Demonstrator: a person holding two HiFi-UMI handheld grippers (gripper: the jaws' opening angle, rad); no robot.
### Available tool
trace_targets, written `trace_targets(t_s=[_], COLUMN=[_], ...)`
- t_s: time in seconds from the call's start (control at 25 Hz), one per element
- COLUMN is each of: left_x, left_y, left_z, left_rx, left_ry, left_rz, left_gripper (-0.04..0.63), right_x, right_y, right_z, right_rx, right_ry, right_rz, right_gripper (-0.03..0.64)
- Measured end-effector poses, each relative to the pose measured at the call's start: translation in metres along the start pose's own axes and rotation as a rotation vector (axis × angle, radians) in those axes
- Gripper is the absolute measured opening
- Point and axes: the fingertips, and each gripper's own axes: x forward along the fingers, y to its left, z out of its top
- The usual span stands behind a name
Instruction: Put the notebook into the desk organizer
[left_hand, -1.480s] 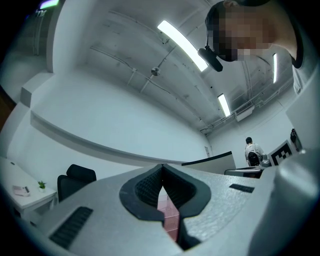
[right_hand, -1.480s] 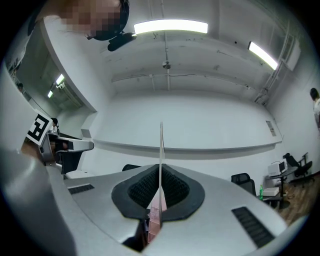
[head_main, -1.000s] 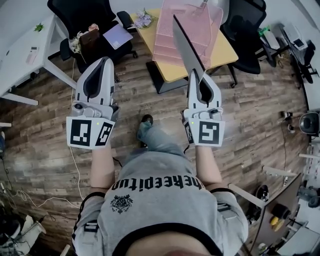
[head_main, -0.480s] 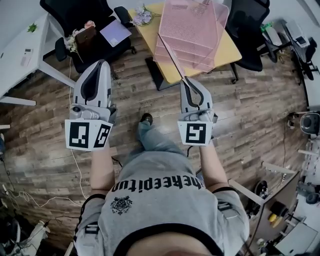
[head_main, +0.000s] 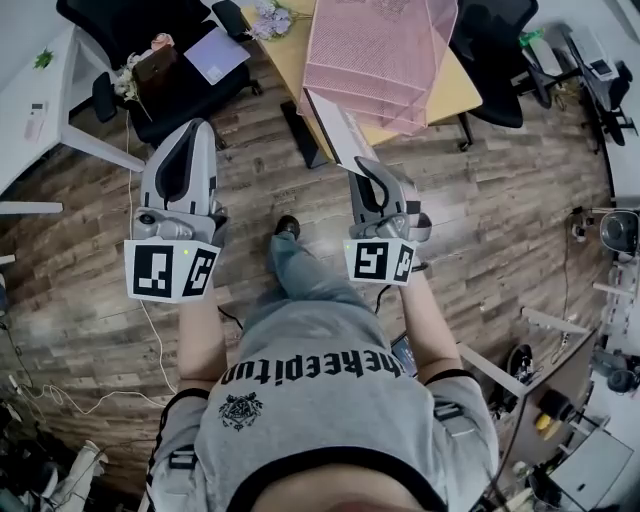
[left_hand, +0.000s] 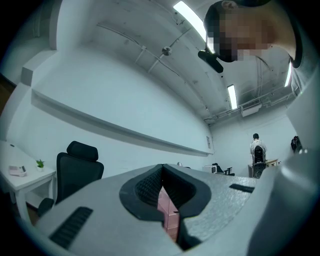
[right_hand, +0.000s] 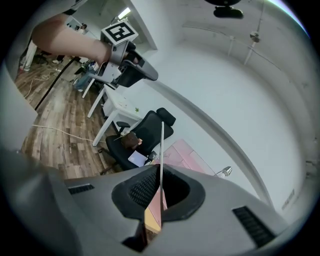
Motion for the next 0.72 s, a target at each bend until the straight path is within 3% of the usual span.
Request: trace_targets(t_s=[0.72], left_x=[0.011], left_y=[-0.001], left_z=[-0.024], left_rx=[-0.012], left_ry=[0.055], left_rz=[-0.02], left_gripper=[0.003], right_x=[0.057], right_y=[0.004], right_z=[-0.06], right_rx=[-0.374], right_ry=[0.143], right_rz=[-0.012], right_gripper=[0.009])
